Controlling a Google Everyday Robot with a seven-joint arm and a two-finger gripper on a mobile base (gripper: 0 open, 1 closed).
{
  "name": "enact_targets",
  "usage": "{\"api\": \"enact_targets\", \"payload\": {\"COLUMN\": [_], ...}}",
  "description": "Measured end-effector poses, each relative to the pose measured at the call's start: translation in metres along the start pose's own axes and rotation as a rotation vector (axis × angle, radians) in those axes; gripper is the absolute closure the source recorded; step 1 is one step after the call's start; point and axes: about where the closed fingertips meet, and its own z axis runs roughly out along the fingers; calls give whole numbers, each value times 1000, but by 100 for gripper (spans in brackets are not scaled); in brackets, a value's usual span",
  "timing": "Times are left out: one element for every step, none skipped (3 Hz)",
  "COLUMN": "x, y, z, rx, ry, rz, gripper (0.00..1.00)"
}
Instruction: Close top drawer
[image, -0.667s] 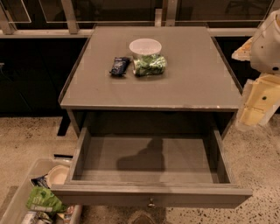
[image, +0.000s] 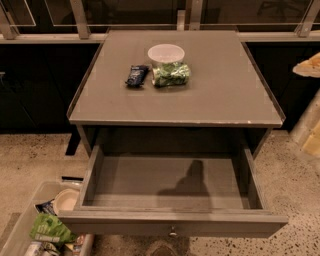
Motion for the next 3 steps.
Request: {"api": "enact_targets", "payload": {"x": [45,77,87], "y": [14,47,103], "z": [0,22,66], "rx": [21,-9,-133], "ry": [-48,-121,-257], "rz": [69,93,74], "gripper": [0,0,0]}}
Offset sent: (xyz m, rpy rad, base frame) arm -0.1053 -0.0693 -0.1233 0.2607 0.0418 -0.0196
